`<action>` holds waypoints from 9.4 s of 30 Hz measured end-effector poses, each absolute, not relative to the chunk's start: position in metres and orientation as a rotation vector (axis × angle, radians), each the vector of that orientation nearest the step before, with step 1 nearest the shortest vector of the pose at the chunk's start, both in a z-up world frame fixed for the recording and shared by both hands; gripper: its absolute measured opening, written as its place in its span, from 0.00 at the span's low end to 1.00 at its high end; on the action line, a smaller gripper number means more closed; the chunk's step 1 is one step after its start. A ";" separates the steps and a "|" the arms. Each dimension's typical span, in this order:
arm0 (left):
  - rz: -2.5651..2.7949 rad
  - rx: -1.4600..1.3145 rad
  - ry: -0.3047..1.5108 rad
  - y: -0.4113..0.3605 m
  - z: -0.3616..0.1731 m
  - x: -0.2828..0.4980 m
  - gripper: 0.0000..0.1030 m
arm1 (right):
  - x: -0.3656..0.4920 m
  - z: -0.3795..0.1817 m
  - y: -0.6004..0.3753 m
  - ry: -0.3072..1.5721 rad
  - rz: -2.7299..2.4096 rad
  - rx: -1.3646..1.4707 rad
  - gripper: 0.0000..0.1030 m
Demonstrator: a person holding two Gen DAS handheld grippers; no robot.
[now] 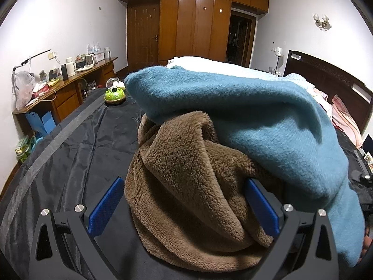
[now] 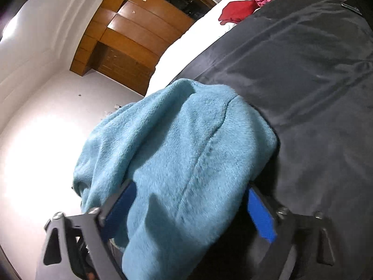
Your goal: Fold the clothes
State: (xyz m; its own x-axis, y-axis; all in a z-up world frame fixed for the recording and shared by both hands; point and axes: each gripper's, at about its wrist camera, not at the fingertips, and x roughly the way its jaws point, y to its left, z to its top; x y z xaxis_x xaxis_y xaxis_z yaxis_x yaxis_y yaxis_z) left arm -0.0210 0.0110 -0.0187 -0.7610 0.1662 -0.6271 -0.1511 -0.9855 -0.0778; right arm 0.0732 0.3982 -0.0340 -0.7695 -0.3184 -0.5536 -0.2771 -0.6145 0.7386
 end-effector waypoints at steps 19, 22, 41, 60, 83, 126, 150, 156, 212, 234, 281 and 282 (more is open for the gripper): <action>2.585 -1.081 -0.085 -0.004 0.051 -0.121 1.00 | 0.059 -0.008 0.393 -1.135 -2.800 0.985 0.35; 2.519 -1.123 -0.113 -0.002 0.065 -0.152 1.00 | 0.068 -0.014 0.399 -1.121 -2.803 0.977 0.35; 2.142 -1.584 -0.094 0.048 0.015 -0.272 1.00 | 0.061 -0.023 0.399 -1.104 -2.796 0.996 0.35; 2.202 -1.344 -0.104 0.029 0.073 -0.205 0.15 | 0.072 -0.009 0.396 -1.067 -2.856 0.894 0.35; 2.208 -1.196 -0.174 -0.076 0.082 -0.010 0.15 | 0.126 0.008 0.366 -0.898 -2.778 0.906 0.73; 2.390 -1.112 -0.225 -0.125 0.085 -0.053 0.60 | 0.056 0.034 0.341 -0.438 -2.525 0.907 0.34; 2.184 -1.042 0.281 -0.041 0.051 -0.055 0.18 | 0.021 0.000 0.376 -0.636 -2.458 0.967 0.42; 2.181 -1.030 0.266 -0.047 0.051 -0.046 0.18 | 0.018 -0.003 0.376 -0.662 -2.469 0.987 0.45; 2.291 -0.990 0.356 -0.027 0.056 -0.051 0.22 | 0.080 0.041 0.340 -0.353 -2.773 0.871 0.18; 2.330 -0.906 0.304 -0.044 0.045 0.026 0.21 | 0.230 0.152 0.213 0.684 -3.464 -0.286 0.15; 2.206 -0.281 -0.067 -0.023 0.189 0.142 0.07 | 0.288 0.362 0.261 0.164 -3.514 -1.274 0.15; 2.165 -0.339 -0.051 -0.010 0.174 0.141 0.07 | 0.287 0.360 0.258 0.195 -3.514 -1.281 0.15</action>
State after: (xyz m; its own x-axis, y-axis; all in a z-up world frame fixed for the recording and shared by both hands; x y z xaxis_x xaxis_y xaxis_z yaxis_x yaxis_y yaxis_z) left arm 0.1411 -0.0096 0.1738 -0.5441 0.8089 -0.2227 -0.7974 -0.5811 -0.1625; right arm 0.2868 0.2576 0.3604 -0.6099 0.5001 0.6147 -0.5651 -0.8183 0.1051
